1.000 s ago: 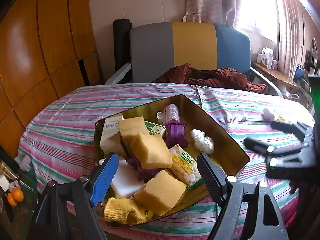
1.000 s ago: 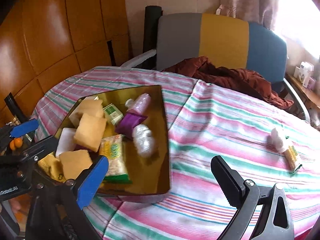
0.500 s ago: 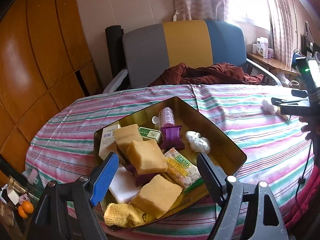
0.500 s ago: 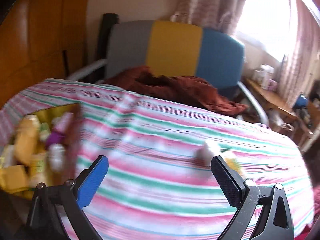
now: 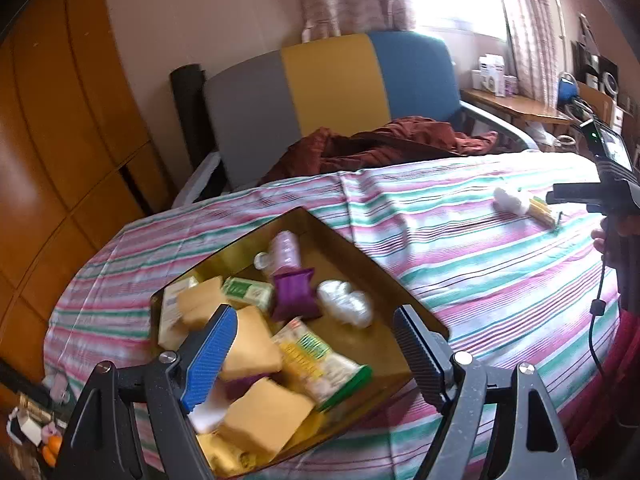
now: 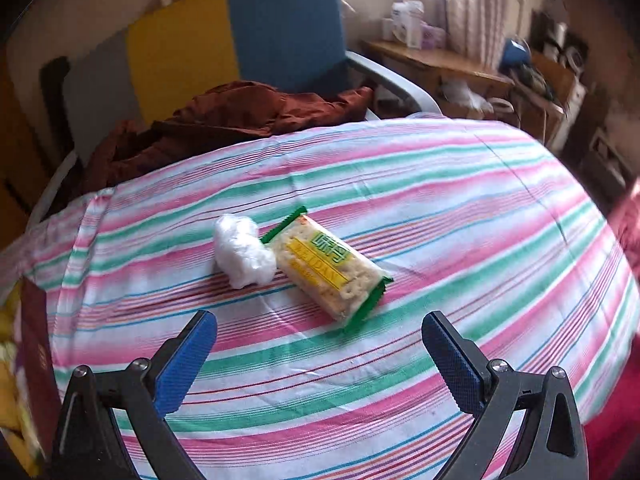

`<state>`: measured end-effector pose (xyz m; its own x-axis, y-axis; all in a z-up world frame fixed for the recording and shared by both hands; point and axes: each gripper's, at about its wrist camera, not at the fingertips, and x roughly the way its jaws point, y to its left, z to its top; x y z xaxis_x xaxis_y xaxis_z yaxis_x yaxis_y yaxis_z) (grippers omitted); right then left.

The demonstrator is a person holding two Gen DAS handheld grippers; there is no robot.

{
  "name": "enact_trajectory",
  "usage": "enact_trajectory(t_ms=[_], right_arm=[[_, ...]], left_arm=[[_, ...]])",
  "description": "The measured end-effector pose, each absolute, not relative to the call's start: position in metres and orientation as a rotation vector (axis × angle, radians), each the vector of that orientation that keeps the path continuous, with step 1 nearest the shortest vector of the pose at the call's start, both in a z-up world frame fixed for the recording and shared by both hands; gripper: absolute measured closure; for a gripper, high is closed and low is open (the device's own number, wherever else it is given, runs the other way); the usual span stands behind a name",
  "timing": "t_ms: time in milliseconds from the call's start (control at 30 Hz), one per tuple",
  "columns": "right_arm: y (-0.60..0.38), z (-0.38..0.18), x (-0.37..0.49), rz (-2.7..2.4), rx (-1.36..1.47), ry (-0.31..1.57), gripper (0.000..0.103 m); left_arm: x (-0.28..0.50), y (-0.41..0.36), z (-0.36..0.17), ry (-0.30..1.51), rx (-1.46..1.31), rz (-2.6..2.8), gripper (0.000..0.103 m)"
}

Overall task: Organize objects
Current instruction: 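Move both grippers back to the cotton balls and WEIDAN packet on the sheet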

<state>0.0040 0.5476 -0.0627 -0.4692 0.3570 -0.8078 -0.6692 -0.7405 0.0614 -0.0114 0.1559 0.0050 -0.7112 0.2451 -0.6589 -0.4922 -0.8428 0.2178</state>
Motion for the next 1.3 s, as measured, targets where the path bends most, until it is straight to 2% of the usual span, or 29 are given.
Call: enact_trajectory(t_ms=[533,1000,1300], right_arm=[[0.547,-0.055,0.008,2.211,-1.047,0.498,0.0],[0.567,-0.052,0.02,2.165,-0.983,0.658,0.0],[0.575,-0.06,0.02,2.138,-1.017,0.713,0.0]], left_arm=[[-0.007,0.228,0.007,0.62,-0.823,2.363,0.021],[-0.022,0.286,-0.001,0.67,-0.822,2.24,0.021],[-0.049,0.328,-0.017,0.606,-0.953,2.146,0.021]])
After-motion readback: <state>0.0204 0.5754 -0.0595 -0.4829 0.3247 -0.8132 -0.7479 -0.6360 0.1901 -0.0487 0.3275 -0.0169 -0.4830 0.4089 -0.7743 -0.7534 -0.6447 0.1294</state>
